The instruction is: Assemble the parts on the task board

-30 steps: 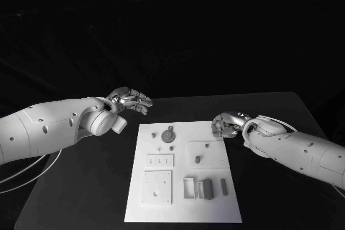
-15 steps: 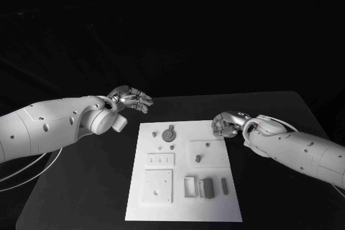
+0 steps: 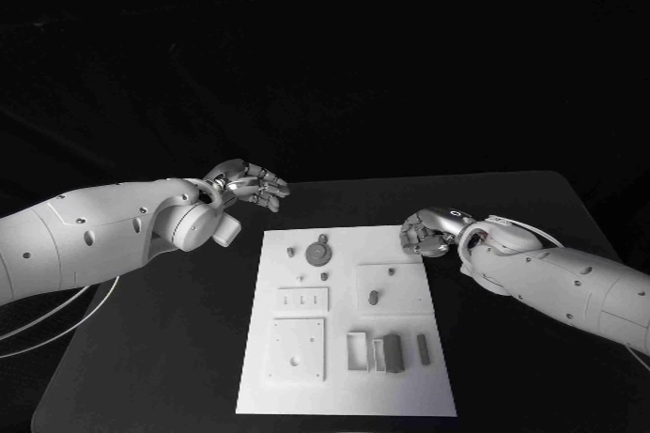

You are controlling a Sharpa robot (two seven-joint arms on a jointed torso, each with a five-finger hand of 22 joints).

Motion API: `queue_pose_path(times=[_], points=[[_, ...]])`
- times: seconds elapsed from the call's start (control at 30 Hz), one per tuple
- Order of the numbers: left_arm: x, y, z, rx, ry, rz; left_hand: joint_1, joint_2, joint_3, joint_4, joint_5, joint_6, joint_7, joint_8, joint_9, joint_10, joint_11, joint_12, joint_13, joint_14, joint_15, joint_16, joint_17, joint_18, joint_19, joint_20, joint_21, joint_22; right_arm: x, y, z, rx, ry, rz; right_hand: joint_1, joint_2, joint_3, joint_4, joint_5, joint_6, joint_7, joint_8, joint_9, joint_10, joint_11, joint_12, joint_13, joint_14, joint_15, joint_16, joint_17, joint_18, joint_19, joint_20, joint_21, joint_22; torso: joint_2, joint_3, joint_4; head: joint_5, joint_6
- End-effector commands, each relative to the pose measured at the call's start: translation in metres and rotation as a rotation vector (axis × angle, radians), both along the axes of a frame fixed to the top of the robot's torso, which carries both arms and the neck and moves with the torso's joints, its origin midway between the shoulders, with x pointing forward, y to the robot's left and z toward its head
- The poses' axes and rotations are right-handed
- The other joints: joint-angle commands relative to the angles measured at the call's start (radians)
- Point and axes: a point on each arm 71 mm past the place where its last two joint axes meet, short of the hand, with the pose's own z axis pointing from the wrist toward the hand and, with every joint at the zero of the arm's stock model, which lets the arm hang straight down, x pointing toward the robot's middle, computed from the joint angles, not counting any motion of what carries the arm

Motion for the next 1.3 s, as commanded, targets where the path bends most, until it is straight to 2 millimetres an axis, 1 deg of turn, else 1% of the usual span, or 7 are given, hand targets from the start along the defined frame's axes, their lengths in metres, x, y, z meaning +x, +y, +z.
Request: queue_pose_path(times=[0.03, 0.23, 0.4, 1.07, 1.17, 1.23, 1.3], points=[[0.0, -0.002, 0.001, -0.002, -0.005, -0.014, -0.006, 0.007, -0.005, 0.0, 0.004, 0.004, -0.001, -0.004, 0.001, 0.001, -0.003, -0.004, 0.002, 0.007, -0.001, -0.006, 0.001, 0.011, 0.004, 0.0, -0.005, 0.001, 0.0, 0.0, -0.001, -0.006, 0.001, 0.003, 0.0, 0.012, 0.0, -0.008, -0.005, 0.01, 0.003, 0.003, 0.001, -0.001, 0.004, 0.003, -0.001, 0.001, 0.001, 0.001, 0.0, 0.027, -0.001, -0.003, 0.003, 0.016, 0.001, -0.0003, -0.0011, -0.002, -0.001], [0.0, -0.002, 0.001, -0.003, -0.006, -0.016, -0.006, 0.007, -0.005, 0.001, 0.004, 0.005, -0.001, -0.004, 0.001, 0.001, -0.003, -0.004, 0.002, 0.007, -0.001, -0.006, 0.001, 0.011, 0.004, 0.0, -0.006, 0.001, -0.002, 0.003, -0.001, 0.0, 0.003, 0.02, -0.002, 0.026, 0.003, -0.012, -0.005, 0.026, 0.0, 0.009, 0.005, 0.001, 0.001, 0.005, -0.002, 0.002, -0.001, 0.0, 0.0, 0.027, -0.001, -0.003, 0.003, 0.016, 0.0, 0.0005, 0.0008, -0.004, -0.004], [0.0, -0.003, 0.001, -0.004, -0.004, -0.021, -0.007, 0.011, -0.005, 0.002, 0.004, 0.012, -0.004, 0.0, 0.003, 0.01, -0.007, 0.0, 0.005, 0.008, -0.001, -0.009, 0.004, 0.011, 0.004, 0.0, -0.007, 0.002, -0.003, 0.005, 0.0, 0.012, -0.004, 0.024, -0.009, 0.036, 0.004, -0.017, -0.005, 0.052, -0.008, 0.019, 0.011, 0.003, -0.007, 0.007, -0.005, 0.001, -0.007, -0.001, -0.001, 0.027, -0.003, -0.002, 0.004, 0.016, 0.0, 0.0001, 0.0012, -0.004, -0.005], [0.0, -0.005, 0.0, 0.029, 0.003, -0.066, -0.033, 0.037, -0.004, 0.017, 0.004, 0.093, -0.036, 0.026, 0.012, 0.09, -0.041, 0.027, 0.023, 0.023, -0.004, -0.022, 0.022, 0.012, 0.013, -0.003, -0.012, 0.011, -0.006, 0.007, 0.003, 0.05, 0.001, 0.008, -0.025, 0.038, 0.005, -0.018, -0.005, 0.089, -0.023, 0.032, 0.024, -0.004, -0.021, 0.006, -0.015, -0.006, -0.02, -0.003, -0.01, 0.027, -0.005, -0.001, 0.004, 0.015, 0.0, 0.0014, -0.0001, 0.0, -0.006], [0.0, -0.008, 0.0, 0.064, -0.012, -0.06, -0.044, 0.04, -0.007, 0.025, 0.004, 0.098, -0.038, 0.023, 0.01, 0.1, -0.045, 0.027, 0.025, 0.031, -0.008, -0.022, 0.028, 0.013, 0.02, -0.006, -0.01, 0.014, -0.01, 0.01, 0.005, 0.059, 0.001, 0.009, -0.026, 0.036, 0.004, -0.019, -0.005, 0.091, -0.024, 0.033, 0.025, -0.003, -0.022, 0.007, -0.016, -0.006, -0.021, -0.003, -0.009, 0.027, -0.004, -0.001, 0.004, 0.016, -0.001, 0.002, -0.0012, 0.002, -0.004], [-0.001, -0.01, -0.002, 0.1, 0.005, -0.071, -0.053, 0.035, -0.011, 0.029, 0.003, 0.083, -0.032, 0.011, 0.004, 0.11, -0.049, 0.03, 0.027, 0.039, -0.011, -0.02, 0.032, 0.014, 0.027, -0.009, -0.007, 0.017, -0.012, 0.015, 0.009, 0.07, 0.0, 0.015, -0.027, 0.035, 0.004, -0.019, -0.005, 0.092, -0.025, 0.033, 0.025, -0.004, -0.022, 0.007, -0.016, -0.005, -0.022, -0.003, -0.008, 0.027, -0.004, -0.001, 0.004, 0.016, -0.002, 0.0016, -0.0019, 0.002, -0.001], [-0.001, -0.012, -0.003, 0.137, 0.02, -0.082, -0.081, 0.029, -0.022, 0.047, 0.002, 0.081, -0.029, 0.007, 0.001, 0.115, -0.051, 0.031, 0.028, 0.044, -0.012, -0.018, 0.036, 0.013, 0.031, -0.01, -0.005, 0.019, -0.013, 0.02, 0.015, 0.078, -0.005, 0.022, -0.028, 0.034, 0.003, -0.019, -0.005, 0.093, -0.025, 0.033, 0.026, -0.003, -0.023, 0.007, -0.016, -0.005, -0.022, -0.003, -0.008, 0.027, -0.004, -0.001, 0.004, 0.016, -0.003, 0.0015, -0.0036, 0.003, 0.003]])
